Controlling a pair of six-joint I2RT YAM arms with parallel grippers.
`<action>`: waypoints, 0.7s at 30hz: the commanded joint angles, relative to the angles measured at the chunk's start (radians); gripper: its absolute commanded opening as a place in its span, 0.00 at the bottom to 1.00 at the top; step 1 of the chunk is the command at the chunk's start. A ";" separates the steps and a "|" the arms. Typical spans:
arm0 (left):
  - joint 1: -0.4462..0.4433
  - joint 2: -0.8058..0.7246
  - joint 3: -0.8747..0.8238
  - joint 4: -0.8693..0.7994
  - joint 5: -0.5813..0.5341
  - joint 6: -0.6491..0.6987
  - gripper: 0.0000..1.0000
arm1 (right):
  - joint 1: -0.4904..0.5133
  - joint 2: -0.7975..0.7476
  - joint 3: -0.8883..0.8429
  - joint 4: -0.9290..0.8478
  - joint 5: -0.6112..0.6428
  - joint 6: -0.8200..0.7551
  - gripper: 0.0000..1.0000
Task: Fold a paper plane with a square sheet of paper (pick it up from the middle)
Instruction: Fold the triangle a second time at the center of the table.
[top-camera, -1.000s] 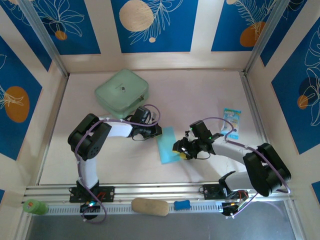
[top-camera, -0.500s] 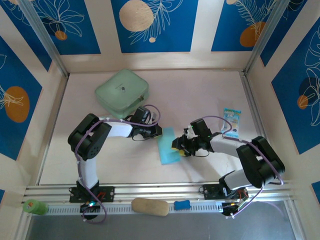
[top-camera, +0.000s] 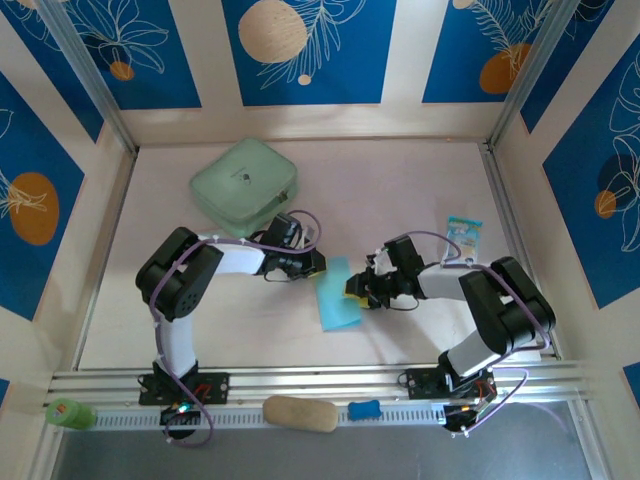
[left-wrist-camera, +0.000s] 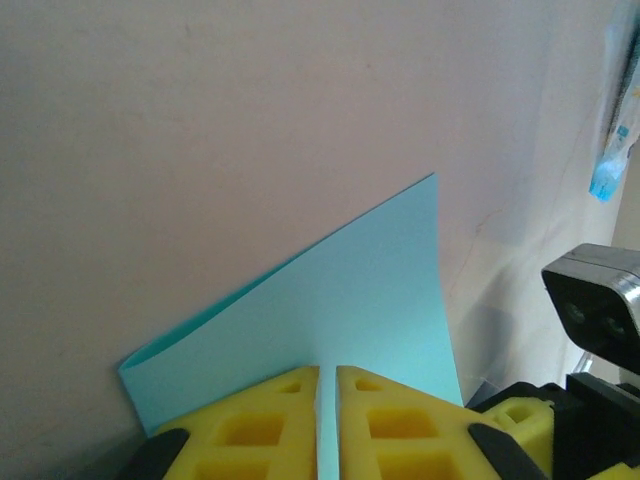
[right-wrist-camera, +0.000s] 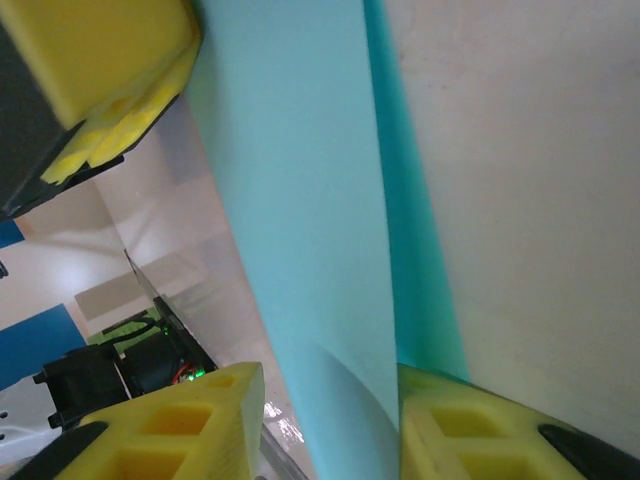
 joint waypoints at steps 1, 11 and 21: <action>0.005 -0.023 -0.007 -0.023 0.029 -0.009 0.15 | -0.005 0.031 0.010 0.022 -0.013 -0.044 0.32; 0.002 -0.161 0.009 -0.068 -0.015 0.023 0.35 | -0.020 0.018 0.011 0.027 0.021 0.023 0.02; -0.016 -0.346 -0.103 -0.036 -0.123 0.077 0.36 | 0.004 -0.083 -0.031 0.075 0.136 0.234 0.07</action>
